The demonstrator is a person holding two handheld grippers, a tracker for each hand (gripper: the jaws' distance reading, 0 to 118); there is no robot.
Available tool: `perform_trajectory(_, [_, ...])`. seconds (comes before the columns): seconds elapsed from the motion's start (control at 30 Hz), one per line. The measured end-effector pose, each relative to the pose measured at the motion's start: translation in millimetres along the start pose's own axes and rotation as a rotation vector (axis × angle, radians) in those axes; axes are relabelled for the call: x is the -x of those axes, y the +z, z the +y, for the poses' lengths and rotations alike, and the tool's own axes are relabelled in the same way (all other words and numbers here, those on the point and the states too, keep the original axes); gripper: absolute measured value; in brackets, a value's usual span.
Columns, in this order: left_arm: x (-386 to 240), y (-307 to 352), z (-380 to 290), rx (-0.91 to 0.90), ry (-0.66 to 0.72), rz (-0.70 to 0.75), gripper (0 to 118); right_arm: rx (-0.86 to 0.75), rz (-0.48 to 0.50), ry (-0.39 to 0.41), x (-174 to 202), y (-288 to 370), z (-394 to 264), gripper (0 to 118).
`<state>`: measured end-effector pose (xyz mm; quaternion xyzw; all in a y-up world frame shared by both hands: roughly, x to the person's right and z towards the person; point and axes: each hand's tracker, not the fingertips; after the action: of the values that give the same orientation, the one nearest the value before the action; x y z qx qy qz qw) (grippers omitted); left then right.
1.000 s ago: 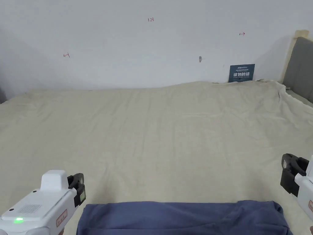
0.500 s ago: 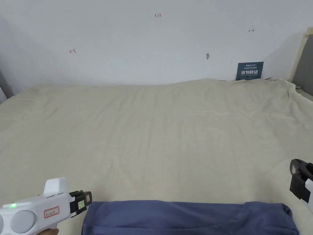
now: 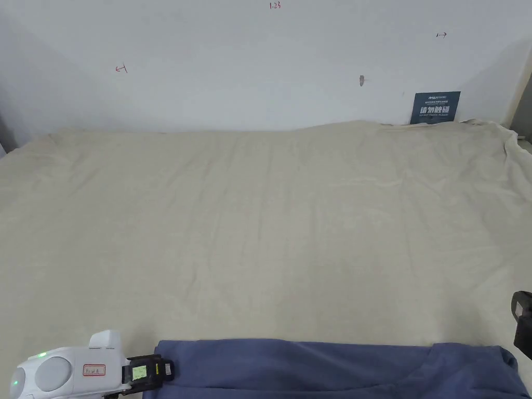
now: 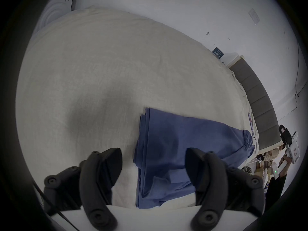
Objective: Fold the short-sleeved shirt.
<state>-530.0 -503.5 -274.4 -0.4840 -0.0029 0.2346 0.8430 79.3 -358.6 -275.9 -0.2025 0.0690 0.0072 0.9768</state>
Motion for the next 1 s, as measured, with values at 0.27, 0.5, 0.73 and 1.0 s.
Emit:
perform_trajectory(0.27, [-10.8,-14.3,-0.8,0.018,-0.039,0.006,50,0.018,-0.02,0.004,-1.8,-3.8,-1.0,0])
perform_trajectory(0.5, [-21.8,-16.5,-6.7,0.004,-0.135,0.036,4,0.017,-0.026,-0.01,-6.9,-4.1,-1.0,0])
perform_trajectory(0.73, [-30.4,34.8,4.7,-0.08,-0.101,0.061,2,-0.005,-0.023,-0.03,-13.7,-1.1,6.1,0])
perform_trajectory(1.0, [-12.2,90.3,7.6,-0.141,-0.043,0.157,2,-0.025,-0.011,-0.04,-17.7,0.5,9.8,0])
